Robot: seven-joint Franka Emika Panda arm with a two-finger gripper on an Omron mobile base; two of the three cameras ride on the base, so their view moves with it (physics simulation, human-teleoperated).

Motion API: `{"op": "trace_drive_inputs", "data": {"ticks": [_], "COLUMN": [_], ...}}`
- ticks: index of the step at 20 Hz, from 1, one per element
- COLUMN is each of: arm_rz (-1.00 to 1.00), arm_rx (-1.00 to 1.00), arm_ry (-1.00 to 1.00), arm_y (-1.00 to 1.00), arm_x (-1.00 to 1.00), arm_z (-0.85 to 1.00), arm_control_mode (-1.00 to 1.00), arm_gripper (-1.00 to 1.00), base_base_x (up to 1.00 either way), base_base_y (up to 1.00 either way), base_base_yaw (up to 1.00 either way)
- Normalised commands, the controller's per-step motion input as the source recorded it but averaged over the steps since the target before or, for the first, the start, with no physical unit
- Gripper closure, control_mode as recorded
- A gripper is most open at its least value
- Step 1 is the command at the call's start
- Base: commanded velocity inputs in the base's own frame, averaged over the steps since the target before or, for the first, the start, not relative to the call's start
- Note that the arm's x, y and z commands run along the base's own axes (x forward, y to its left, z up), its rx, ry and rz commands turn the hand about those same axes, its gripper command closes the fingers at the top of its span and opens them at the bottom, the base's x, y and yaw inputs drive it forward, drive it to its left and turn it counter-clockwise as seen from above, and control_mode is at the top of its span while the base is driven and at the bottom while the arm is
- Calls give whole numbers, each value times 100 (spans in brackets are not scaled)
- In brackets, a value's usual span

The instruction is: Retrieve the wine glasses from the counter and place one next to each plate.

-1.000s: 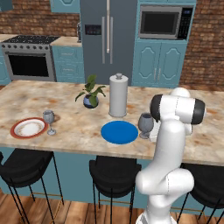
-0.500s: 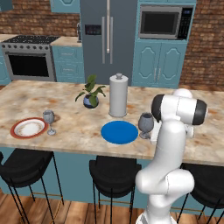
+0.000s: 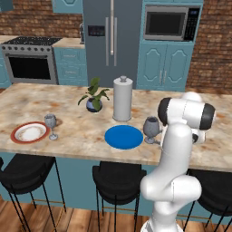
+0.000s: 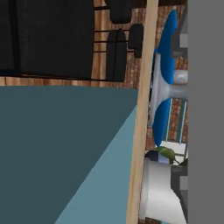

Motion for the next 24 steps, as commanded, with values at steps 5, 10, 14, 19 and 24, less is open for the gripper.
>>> {"op": "trace_drive_inputs", "data": {"ticks": [5, 10, 14, 19, 24], "arm_rz": [0, 3, 3, 2, 0], "arm_rx": [3, 1, 0, 0, 0], "arm_ry": [-2, -4, -15, -18, -17], "arm_y": [-24, -2, 0, 6, 37], "arm_x": [-38, -84, -88, -57, -42], "arm_z": [12, 24, 63, 97, 100], "arm_control_mode": [-100, -100, -100, -100, -100], "arm_gripper": [-100, -100, -100, -100, -100], "base_base_x": [0, 0, 0, 0, 0], "base_base_y": [0, 0, 0, 0, 0], "base_base_yaw": [0, 0, 0, 0, 0]}}
